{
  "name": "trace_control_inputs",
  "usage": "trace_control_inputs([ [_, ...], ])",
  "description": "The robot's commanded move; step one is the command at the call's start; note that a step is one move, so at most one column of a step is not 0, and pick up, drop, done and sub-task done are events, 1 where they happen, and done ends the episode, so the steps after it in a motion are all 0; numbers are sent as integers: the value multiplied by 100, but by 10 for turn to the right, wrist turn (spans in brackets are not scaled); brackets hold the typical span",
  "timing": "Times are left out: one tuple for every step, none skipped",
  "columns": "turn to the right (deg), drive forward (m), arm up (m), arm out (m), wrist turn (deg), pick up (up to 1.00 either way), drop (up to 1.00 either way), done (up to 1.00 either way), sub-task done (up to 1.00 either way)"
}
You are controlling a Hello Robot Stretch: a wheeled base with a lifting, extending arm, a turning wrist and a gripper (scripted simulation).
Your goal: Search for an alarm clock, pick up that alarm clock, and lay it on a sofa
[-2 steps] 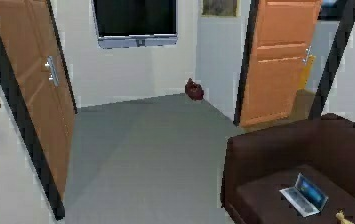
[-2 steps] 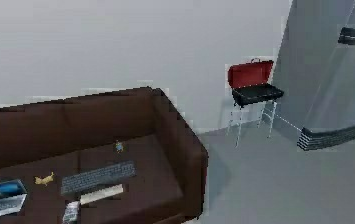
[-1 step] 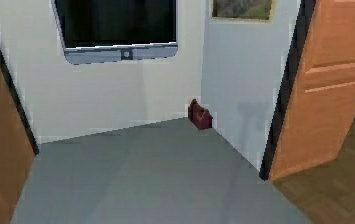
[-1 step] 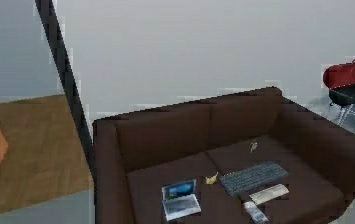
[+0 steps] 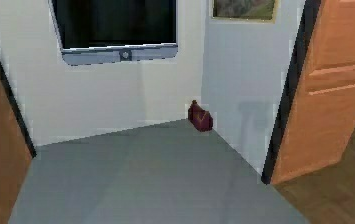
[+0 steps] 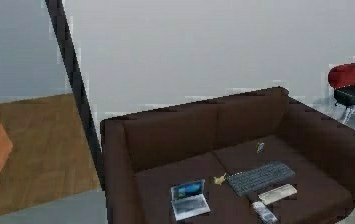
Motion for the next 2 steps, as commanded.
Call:
trace_control_inputs([
  [90,0,0,0,0,0,0,0,0],
  [0,35,0,0,0,0,0,0,0],
])
